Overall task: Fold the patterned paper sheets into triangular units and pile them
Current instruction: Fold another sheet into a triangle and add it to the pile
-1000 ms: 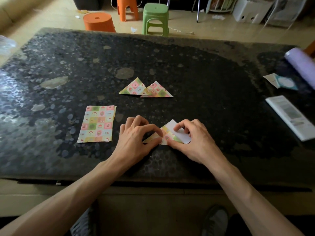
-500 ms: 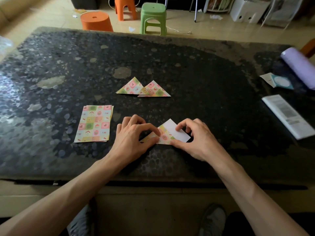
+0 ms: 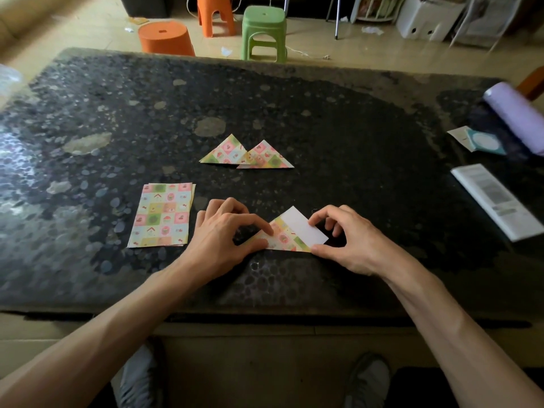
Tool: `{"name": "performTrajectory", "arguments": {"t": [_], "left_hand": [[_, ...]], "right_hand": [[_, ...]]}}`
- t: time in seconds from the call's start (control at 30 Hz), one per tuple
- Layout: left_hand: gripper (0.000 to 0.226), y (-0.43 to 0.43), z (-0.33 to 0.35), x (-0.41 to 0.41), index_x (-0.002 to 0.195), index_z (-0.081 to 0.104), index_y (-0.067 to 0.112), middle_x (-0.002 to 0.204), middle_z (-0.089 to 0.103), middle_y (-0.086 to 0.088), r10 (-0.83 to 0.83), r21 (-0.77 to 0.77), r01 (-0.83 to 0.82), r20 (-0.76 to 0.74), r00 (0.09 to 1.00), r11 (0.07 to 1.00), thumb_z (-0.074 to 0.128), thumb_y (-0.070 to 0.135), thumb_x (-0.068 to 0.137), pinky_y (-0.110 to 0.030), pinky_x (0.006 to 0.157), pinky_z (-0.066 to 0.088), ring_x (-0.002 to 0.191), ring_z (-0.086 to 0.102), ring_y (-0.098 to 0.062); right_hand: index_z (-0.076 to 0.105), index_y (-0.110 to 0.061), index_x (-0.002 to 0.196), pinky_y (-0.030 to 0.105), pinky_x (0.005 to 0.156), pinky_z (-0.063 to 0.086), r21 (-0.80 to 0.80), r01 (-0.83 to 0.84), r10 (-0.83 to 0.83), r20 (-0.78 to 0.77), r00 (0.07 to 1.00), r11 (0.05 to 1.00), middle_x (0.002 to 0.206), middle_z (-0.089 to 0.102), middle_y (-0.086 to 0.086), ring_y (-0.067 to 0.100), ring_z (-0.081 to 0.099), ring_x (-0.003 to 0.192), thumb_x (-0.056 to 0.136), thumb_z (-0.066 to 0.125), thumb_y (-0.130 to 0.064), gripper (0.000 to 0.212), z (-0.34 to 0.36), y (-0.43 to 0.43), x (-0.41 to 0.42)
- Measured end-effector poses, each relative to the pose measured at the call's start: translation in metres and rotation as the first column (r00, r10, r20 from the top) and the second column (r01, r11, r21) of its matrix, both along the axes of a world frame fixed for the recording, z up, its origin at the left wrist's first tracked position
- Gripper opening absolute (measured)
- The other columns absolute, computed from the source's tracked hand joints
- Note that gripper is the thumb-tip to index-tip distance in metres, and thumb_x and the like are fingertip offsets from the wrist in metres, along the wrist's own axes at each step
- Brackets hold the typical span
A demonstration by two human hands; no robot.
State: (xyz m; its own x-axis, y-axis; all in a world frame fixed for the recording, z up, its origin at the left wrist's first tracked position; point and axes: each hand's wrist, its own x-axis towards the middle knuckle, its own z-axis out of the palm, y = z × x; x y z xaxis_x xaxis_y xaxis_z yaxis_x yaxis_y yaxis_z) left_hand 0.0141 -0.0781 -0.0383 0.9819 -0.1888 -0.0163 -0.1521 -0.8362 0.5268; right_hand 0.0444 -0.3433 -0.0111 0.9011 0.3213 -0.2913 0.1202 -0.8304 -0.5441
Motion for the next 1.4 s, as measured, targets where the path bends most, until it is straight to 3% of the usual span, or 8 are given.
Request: {"name": "performTrajectory", "arguments": {"t": [0.2,0.37,0.57,0.7,0.8,0.93,1.07,1.4], "left_hand": [[0.025,0.026,0.007,0.003,0.106,0.066,0.064,0.117,0.044,0.016,0.003,0.012,-0.002,-0.063,0.998,1.0,0.073,0.058,0.082,-0.035,0.101,0.023,0.124,0.03,-0.011],[0.026,0.024,0.009,0.003,0.104,0.065,0.064,0.117,0.043,0.017,0.01,0.022,-0.008,-0.049,0.999,1.0,0.075,0.057,0.082,-0.033,0.099,0.021,0.125,0.031,-0.011],[0.026,0.024,0.008,0.001,0.105,0.065,0.064,0.116,0.043,0.018,0.01,0.025,-0.009,-0.041,0.999,1.0,0.074,0.06,0.081,-0.032,0.097,0.022,0.124,0.031,-0.01],[0.026,0.023,0.008,0.0,0.106,0.066,0.062,0.116,0.045,0.015,0.012,0.022,-0.011,-0.027,1.0,1.0,0.073,0.061,0.081,-0.03,0.096,0.022,0.123,0.032,-0.01],[0.027,0.024,0.009,0.001,0.109,0.066,0.062,0.118,0.044,0.016,0.004,0.018,-0.003,-0.049,0.999,1.0,0.073,0.06,0.083,-0.032,0.097,0.021,0.125,0.03,-0.01],[0.028,0.03,0.011,0.006,0.108,0.063,0.066,0.119,0.041,0.02,-0.015,0.029,0.018,-0.097,0.995,0.999,0.074,0.058,0.083,-0.038,0.103,0.026,0.127,0.028,-0.008],[0.028,0.033,0.011,0.006,0.108,0.065,0.063,0.118,0.042,0.02,-0.011,0.022,0.013,-0.107,0.994,1.0,0.075,0.058,0.082,-0.042,0.107,0.03,0.127,0.03,-0.01],[0.027,0.04,0.014,0.01,0.103,0.065,0.061,0.118,0.044,0.021,-0.031,0.011,0.033,-0.113,0.993,0.999,0.078,0.055,0.08,-0.043,0.108,0.034,0.123,0.029,-0.007]], "right_hand": [[0.053,-0.05,0.116,0.012,0.075,0.036,0.015,-0.02,0.021,-0.047,0.999,1.0,0.111,0.043,-0.019,0.002,0.05,0.1,0.087,0.08,-0.034,0.042,-0.001,-0.001,0.002],[0.06,-0.043,0.113,0.025,0.086,0.042,0.03,0.132,-0.132,-0.001,0.991,0.991,0.109,0.045,-0.015,0.006,0.049,0.105,0.082,0.08,-0.052,0.037,-0.004,0.013,-0.001],[0.046,-0.037,0.124,0.031,0.096,0.036,-0.091,0.282,-0.252,0.248,0.935,0.955,0.116,0.027,-0.011,0.016,0.038,0.119,0.066,0.071,-0.085,0.079,-0.021,0.061,-0.025],[0.041,-0.036,0.131,0.033,0.094,0.033,-0.121,0.303,-0.25,0.328,0.911,0.945,0.125,0.032,-0.007,0.017,0.036,0.118,0.059,0.065,-0.094,0.095,-0.025,0.077,-0.033],[0.039,-0.04,0.133,0.035,0.101,0.032,-0.123,0.29,-0.26,0.218,0.941,0.949,0.13,0.031,-0.006,0.019,0.033,0.125,0.061,0.073,-0.086,0.092,-0.019,0.075,-0.026],[0.048,-0.041,0.134,0.033,0.109,0.037,-0.066,0.258,-0.257,0.022,0.966,0.964,0.132,0.034,-0.007,0.019,0.036,0.133,0.072,0.088,-0.055,0.075,-0.004,0.054,-0.01],[0.05,-0.043,0.134,0.034,0.107,0.044,-0.013,0.194,-0.194,-0.032,0.98,0.981,0.128,0.04,-0.008,0.013,0.046,0.127,0.077,0.09,-0.034,0.07,0.003,0.037,-0.005],[0.049,-0.043,0.139,0.028,0.098,0.045,-0.065,0.101,-0.105,-0.073,0.992,0.993,0.128,0.041,-0.011,0.008,0.049,0.118,0.084,0.085,-0.028,0.067,0.009,0.016,0.001]]}}
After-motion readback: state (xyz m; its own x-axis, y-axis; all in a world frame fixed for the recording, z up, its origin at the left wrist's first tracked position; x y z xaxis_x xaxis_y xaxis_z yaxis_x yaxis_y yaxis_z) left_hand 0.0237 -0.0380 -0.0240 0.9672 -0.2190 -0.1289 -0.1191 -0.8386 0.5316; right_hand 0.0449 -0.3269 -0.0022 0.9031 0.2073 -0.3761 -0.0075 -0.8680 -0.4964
